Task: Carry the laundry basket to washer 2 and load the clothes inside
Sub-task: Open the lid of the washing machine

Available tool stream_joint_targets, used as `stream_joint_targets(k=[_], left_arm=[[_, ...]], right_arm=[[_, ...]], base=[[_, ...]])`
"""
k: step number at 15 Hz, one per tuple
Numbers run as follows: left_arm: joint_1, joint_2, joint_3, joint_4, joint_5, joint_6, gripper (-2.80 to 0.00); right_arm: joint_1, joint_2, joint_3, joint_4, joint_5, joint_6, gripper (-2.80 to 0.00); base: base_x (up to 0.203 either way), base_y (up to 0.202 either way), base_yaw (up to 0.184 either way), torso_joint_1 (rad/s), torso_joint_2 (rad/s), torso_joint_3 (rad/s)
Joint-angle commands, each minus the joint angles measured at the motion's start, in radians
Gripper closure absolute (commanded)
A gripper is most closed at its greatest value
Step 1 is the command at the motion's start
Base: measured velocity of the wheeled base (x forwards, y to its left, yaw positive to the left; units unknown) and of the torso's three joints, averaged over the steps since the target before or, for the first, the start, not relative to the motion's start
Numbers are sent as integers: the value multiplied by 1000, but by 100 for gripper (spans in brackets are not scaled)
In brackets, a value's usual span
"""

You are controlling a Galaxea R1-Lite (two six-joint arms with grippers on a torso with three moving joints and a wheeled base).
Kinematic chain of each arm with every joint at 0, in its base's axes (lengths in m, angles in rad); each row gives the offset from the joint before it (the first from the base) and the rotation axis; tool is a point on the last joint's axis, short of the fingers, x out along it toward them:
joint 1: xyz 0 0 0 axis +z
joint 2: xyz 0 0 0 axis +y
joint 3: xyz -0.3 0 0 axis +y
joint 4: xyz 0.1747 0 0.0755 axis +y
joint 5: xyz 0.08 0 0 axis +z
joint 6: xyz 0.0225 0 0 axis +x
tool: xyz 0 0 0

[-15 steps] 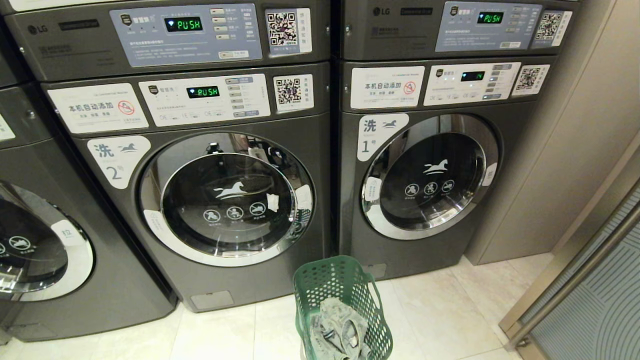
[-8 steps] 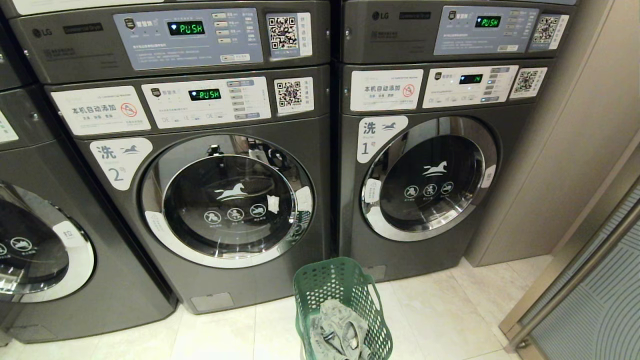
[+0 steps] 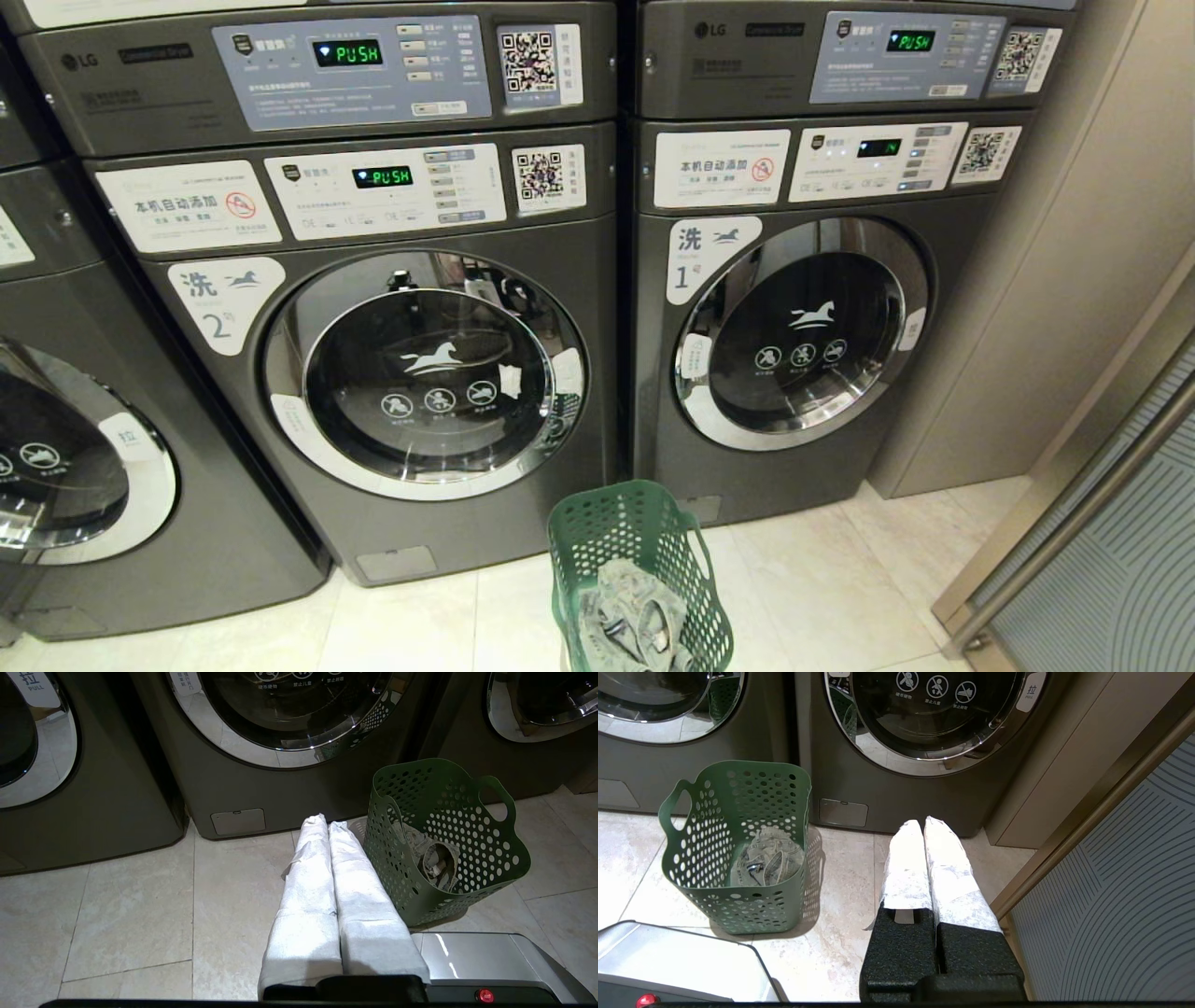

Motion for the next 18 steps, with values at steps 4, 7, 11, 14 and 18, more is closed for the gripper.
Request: stream_joint_targets(k=[4, 7, 11, 14, 18], left_arm=[[0, 2, 0, 2, 0, 0, 0], [0, 2, 0, 2, 0, 0, 0], [0, 2, 0, 2, 0, 0, 0], [0, 2, 0, 2, 0, 0, 0], [0, 2, 0, 2, 0, 0, 0]], right_arm=[[1, 2, 0, 1, 1, -1, 0], [-1, 1, 0, 0, 1, -3, 0], [-1, 1, 0, 0, 1, -3, 0], [0, 2, 0, 0, 1, -3, 0], [0, 2, 0, 0, 1, -3, 0]], base=[[0, 0, 0, 0, 0, 0], [0, 0, 0, 0, 0, 0], [1, -13, -2, 2, 1, -1], [1, -149, -4, 0, 8, 2], [0, -194, 2, 2, 3, 0]])
